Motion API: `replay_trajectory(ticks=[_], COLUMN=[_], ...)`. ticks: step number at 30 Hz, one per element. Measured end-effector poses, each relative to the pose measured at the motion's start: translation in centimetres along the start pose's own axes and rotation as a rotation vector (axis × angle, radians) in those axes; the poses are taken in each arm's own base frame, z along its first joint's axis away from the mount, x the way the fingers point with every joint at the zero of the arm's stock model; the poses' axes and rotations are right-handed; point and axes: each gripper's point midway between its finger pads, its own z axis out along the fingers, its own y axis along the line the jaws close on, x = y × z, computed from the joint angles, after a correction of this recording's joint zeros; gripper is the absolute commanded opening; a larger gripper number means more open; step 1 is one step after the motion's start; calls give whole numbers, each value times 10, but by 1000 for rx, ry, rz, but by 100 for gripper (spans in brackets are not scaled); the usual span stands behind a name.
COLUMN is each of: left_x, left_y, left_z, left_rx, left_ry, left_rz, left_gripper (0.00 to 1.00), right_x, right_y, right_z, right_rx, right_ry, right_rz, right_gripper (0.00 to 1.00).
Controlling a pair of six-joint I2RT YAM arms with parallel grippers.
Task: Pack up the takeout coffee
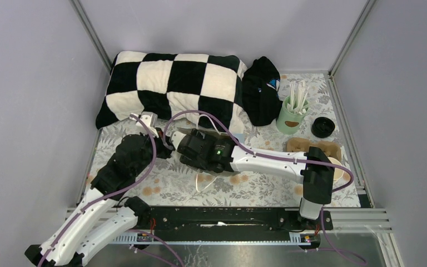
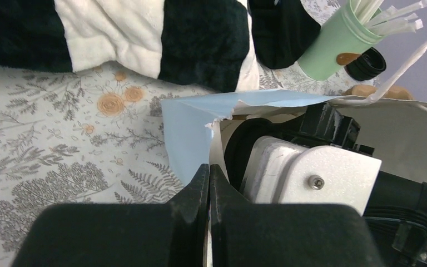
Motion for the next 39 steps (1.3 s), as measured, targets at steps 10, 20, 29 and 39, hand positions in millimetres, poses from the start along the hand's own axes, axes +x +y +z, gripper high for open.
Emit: replay_trajectory(ticks=[10,20,29,39], left_x=[-8,-4,-7,-2], left_y=[1,4,2,1], left_z=[11,7,3,-8], left_rx=[-12,-12,-8,-8], left_ry=[-9,-23,-22,37], left_rz=[52,42,44,46], left_gripper=[0,0,0,0], right_x=[-1,-2,1,-2], right_y=[-13,-10,-7,4], right_z=[4,2,-11,-11], right_rx=[7,-41,-44,-58], right_ry=[-4,13,59,44], right_rz=[-21,-91,-69,-52], right_gripper=[40,37,36,39])
